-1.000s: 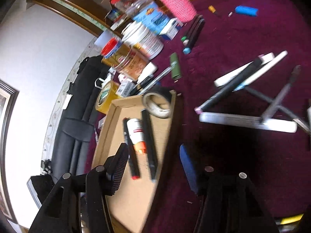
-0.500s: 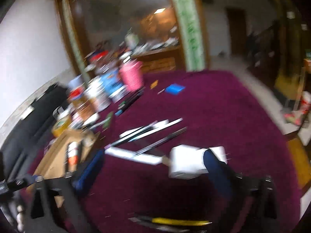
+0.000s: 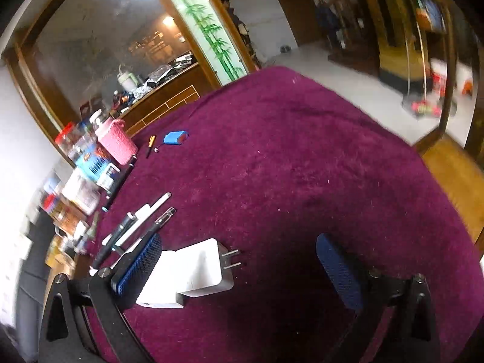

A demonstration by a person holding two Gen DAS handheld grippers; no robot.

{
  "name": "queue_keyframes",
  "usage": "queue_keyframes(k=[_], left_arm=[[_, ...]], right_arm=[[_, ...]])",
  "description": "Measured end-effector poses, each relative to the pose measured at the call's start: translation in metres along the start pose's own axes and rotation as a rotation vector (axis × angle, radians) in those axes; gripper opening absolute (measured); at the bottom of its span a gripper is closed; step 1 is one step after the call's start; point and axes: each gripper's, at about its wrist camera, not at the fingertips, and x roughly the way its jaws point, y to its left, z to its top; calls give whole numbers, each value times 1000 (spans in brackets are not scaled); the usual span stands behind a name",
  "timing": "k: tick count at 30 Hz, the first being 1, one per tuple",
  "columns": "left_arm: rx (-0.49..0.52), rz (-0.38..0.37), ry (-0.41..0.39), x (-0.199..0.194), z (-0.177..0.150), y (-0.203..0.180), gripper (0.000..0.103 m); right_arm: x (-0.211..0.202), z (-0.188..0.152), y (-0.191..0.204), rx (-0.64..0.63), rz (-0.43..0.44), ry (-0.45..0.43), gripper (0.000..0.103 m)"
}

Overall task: Organize rigid objects
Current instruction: 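Move both tools to the white chargers and close the left gripper on one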

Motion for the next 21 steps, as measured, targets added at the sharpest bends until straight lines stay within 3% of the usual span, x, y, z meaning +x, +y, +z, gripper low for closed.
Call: queue_keyframes(k=[4,11,21], left_arm=[[10,-5,7,38,29,-22,83],[-28,-46,61,106,72,-45,82],[-44,-14,122,161,90,-47,82]], right_arm=[[-7,3,-13,61,71,-15,102],[0,2,-23,157,159,42,102],[5,0,-24,192,209,81,103]])
